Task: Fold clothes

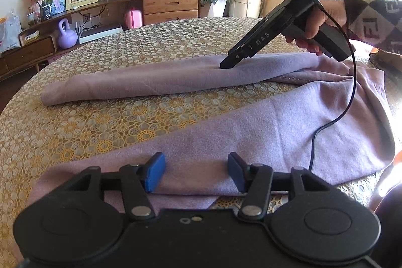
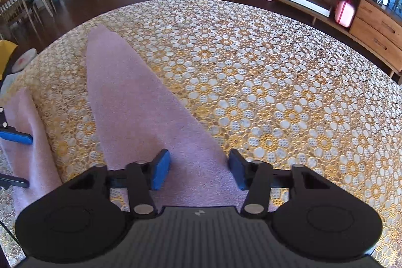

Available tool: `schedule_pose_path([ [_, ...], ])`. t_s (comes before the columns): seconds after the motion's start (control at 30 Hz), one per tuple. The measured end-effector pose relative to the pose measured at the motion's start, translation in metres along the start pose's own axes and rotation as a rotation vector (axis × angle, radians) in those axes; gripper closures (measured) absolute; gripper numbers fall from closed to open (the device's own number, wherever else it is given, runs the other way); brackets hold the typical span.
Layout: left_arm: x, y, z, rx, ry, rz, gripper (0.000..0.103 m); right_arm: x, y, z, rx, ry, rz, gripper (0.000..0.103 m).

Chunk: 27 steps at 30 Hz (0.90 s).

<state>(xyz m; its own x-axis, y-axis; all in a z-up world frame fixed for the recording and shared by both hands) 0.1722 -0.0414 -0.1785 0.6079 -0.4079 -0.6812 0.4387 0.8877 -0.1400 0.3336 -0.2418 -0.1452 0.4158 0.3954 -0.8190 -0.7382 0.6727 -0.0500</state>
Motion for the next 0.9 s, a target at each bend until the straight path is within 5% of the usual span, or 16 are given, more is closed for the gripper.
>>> schedule_pose_path([
  [0.1,0.0,0.0,0.0,-0.001,-0.002,0.0,0.0,-0.002,0.015,0.001,-0.034,-0.009,-0.017,0.084],
  [0.2,0.0,-0.001,0.0,-0.003,-0.003,0.002,0.0,-0.005,0.034,0.003,-0.104,-0.019,-0.135,0.101],
  [0.33,0.0,-0.001,-0.001,-0.003,-0.007,0.005,0.0,-0.014,0.025,0.016,-0.119,-0.051,-0.268,0.103],
  [0.53,-0.001,-0.001,-0.001,-0.003,-0.009,0.001,0.0,-0.013,0.009,0.03,-0.014,-0.088,-0.075,0.102],
  [0.63,-0.001,-0.001,-0.001,0.002,-0.011,-0.004,0.0,-0.001,0.01,0.027,-0.012,-0.036,-0.021,0.091],
  [0.77,-0.001,0.0,-0.002,0.001,-0.015,-0.008,0.0,0.007,0.017,0.022,-0.051,-0.028,-0.013,0.044],
  [0.9,-0.001,0.0,-0.002,0.003,-0.014,-0.009,0.0,0.012,0.013,0.024,-0.057,-0.008,0.028,0.041],
])
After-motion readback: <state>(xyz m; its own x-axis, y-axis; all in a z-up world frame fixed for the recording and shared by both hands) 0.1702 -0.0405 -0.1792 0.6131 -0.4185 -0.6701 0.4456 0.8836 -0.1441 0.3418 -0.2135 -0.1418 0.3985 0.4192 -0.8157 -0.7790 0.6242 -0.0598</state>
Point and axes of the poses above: each gripper's, at about its wrist camera, not at the fingertips, and x roughly the way its jaws point, y to its left, z to its top, the point moved 3 cm from there along x, roughly the way its jaws point, and after that the axes turned 10 degrees about -x, right-handed, at the moved point
